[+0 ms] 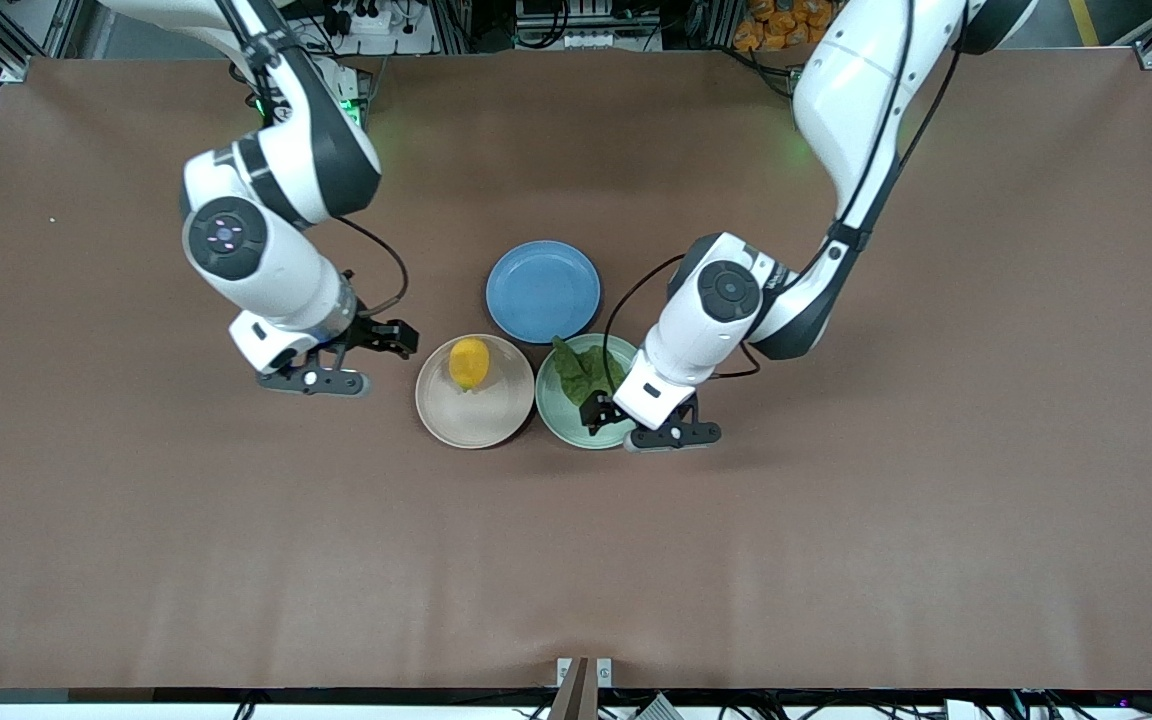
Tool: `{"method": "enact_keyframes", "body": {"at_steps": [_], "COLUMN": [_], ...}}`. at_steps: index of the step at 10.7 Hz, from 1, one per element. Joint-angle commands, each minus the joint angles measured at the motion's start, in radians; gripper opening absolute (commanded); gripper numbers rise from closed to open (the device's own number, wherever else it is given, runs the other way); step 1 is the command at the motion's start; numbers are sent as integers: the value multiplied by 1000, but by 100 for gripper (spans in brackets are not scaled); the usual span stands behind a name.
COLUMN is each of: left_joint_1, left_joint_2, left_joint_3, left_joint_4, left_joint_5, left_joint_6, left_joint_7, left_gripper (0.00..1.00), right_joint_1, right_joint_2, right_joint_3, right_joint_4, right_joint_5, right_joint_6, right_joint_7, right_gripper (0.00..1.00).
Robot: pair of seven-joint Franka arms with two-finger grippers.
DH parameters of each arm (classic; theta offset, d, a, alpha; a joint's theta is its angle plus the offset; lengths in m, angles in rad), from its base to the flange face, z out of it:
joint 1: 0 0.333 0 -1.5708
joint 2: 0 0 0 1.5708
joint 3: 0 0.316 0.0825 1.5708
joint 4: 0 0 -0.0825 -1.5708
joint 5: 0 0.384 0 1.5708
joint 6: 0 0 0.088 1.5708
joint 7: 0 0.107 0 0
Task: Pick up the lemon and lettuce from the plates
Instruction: 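Move the right gripper toward the lemon while the left gripper approaches the lettuce, then grasp the lemon with the right gripper while the left gripper grasps the lettuce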
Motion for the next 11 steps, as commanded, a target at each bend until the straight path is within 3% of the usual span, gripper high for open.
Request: {"method": "enact_keyframes", "body": {"at_steps": [1, 4, 7, 11], "left_joint_1": [-62, -100, -124, -124], "left_joint_2": [100, 112, 111, 94], "left_joint_3": [16, 16, 19, 16], "left_joint_4": [25, 20, 9, 6], "left_joint_5": [-13, -15, 19, 119], "left_joint_6": [117, 142, 132, -73], "left_joint_7": [-107, -153, -190, -164], "left_gripper": [100, 100, 100, 100], "right_joint_1": [55, 103, 152, 183], "right_joint_2": [37, 43, 111, 197], "right_joint_3": [-7, -7, -9, -12], "right_joint_4": [-20, -135, -143, -143], "right_joint_5": [4, 1, -7, -97], "right_joint_6": [62, 251, 338, 434], "right_joint_7": [68, 141, 209, 278], "right_gripper": [100, 100, 100, 100]}}
